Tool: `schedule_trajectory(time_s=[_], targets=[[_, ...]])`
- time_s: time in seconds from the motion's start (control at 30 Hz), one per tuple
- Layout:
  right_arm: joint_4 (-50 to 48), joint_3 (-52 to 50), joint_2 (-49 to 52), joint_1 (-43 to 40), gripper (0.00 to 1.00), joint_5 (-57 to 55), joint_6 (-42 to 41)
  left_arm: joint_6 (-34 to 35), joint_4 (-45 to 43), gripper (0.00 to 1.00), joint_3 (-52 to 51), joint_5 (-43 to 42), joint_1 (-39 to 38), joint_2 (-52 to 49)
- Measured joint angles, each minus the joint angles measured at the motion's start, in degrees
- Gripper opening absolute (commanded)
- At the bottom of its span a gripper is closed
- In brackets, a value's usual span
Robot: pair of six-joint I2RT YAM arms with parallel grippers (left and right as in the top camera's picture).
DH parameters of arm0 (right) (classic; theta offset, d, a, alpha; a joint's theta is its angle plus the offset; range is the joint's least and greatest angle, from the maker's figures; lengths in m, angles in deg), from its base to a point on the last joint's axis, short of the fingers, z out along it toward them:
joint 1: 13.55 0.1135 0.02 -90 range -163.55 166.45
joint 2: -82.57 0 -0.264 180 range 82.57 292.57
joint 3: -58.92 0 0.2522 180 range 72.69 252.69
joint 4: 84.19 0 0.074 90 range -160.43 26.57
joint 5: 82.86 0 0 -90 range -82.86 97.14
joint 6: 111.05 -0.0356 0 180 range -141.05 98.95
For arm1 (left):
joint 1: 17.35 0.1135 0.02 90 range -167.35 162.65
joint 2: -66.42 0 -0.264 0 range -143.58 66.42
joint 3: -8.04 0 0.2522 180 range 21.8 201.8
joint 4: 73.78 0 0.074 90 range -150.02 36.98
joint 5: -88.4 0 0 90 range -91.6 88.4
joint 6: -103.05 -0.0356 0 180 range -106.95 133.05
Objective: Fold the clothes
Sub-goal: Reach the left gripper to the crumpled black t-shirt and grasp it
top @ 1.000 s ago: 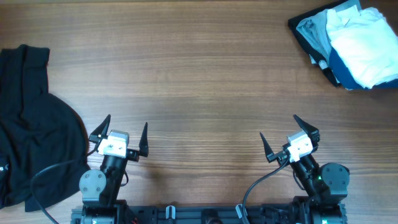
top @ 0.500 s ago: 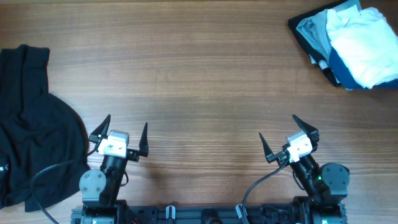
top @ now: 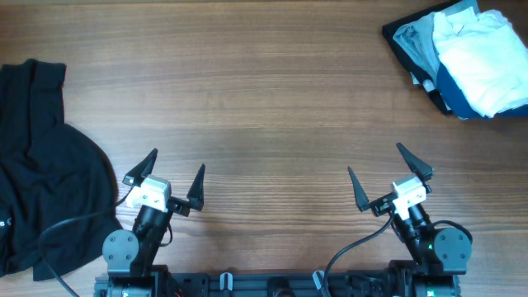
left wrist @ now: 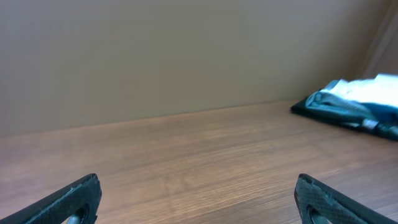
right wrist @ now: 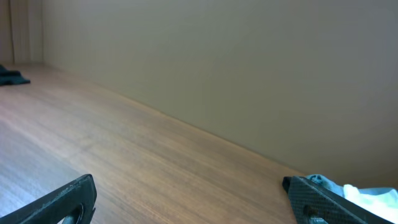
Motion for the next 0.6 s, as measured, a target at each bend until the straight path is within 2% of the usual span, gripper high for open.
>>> schedule_trajectory(time_s=[0.23,0.43,0.6], targets=[[-2.54,4.20,14.60,0.00,1.00,-0.35,-2.19,4.20,8.96,1.00,9.27,-0.44,0.00,-3.69],[-1.25,24.63,34.21,0.00,1.00,3.56,-2.34,4.87,16.55,1.00,23.41,-0.44,0.00,-16.17],[12.15,40.94,50.60,0.00,1.00,10.05,-2.93,5.14,29.88,1.00,39.01,-0.55,0.00,-30.88]])
